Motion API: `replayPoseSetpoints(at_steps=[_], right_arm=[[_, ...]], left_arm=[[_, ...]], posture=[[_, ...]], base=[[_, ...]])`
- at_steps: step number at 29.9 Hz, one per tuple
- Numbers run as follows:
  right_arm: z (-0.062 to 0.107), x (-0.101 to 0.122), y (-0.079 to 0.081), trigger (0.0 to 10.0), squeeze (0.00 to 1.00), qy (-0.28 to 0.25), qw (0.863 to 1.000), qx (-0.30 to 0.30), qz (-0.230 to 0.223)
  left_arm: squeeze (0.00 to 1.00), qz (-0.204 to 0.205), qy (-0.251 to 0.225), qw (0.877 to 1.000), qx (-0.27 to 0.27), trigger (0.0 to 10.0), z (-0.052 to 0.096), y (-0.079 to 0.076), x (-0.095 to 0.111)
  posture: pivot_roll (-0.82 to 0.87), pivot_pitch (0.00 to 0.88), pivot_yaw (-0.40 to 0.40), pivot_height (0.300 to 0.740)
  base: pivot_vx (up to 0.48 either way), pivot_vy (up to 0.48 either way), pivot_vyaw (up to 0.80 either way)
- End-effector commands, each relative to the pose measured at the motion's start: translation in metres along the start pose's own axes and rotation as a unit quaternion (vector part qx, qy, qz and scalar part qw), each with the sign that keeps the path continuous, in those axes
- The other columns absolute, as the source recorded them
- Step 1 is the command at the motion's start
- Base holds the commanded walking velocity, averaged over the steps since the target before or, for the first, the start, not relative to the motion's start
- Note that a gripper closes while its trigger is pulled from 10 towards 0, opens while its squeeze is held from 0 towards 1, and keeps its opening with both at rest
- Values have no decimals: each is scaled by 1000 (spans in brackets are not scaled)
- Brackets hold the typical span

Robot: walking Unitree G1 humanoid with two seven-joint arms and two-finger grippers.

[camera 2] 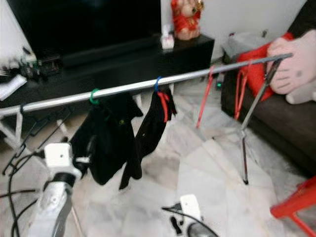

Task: Hang hanger

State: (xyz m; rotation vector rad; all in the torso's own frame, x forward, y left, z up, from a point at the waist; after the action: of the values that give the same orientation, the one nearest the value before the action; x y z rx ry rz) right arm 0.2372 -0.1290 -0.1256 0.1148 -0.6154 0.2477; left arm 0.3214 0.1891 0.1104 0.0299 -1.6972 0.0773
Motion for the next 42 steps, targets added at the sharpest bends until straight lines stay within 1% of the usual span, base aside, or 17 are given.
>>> replayPoseSetpoints(at_steps=[1, 11, 14, 17, 23, 25, 34, 42], right_arm=[[3, -11, -12, 10000, 0, 13, 1000, -14, -6], [3, -11, -12, 10000, 0, 15, 1000, -15, -7], [3, -11, -12, 10000, 0, 15, 1000, -15, -7], [3, -11, -12, 10000, 0, 15, 1000, -15, -7], [3, -10, -13, 10000, 0, 10, 1000, -16, -16], [3, -10, -13, 10000, 0, 11, 1000, -17, -12], [3, -10, -13, 10000, 0, 11, 1000, -16, -11], [3, -10, -13, 10000, 0, 11, 1000, -16, -13]], left_arm=[[0, 10, 1, 1000, -10, 10000, -1, -9, 0], [0, 11, 9, 1000, -7, 10000, -1, -5, -3], [0, 6, 21, 1000, -22, 10000, -1, -9, -7], [0, 8, 24, 999, -24, 10000, 0, -11, -8], [0, 15, 28, 999, -30, 10000, 0, -17, -9], [0, 20, 34, 999, -34, 10000, -1, -20, -10], [0, 25, 33, 998, -38, 10000, -1, -23, -8], [0, 27, 30, 998, -45, 10000, -2, -26, -6]], posture=[[-49, 0, 32, 732], [-49, 0, 31, 732], [-49, 0, 31, 732], [-49, 0, 31, 732], [-49, 0, 30, 732], [-47, 0, 26, 732], [-45, 0, 25, 732], [-46, 0, 27, 732]], base=[[307, 0, 0], [310, 0, 0], [0, 0, 0], [0, 0, 0], [0, 0, 0], [0, 0, 0], [0, 0, 0], [0, 296, 0]])
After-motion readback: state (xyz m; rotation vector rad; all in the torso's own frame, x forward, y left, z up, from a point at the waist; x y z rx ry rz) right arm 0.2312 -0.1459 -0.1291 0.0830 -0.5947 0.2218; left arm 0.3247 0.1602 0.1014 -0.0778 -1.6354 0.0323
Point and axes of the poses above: a point about 5 cm out from each wrist's last joint towards the gripper, its own z axis pointing back from the gripper into the wrist, its own x axis along the axis of the wrist's last joint, y = z × x, the point moved 6 cm from there along -z, pointing out of the wrist towards the gripper, and after that the axes turned 4 degrees about z, right-handed, at the moved point
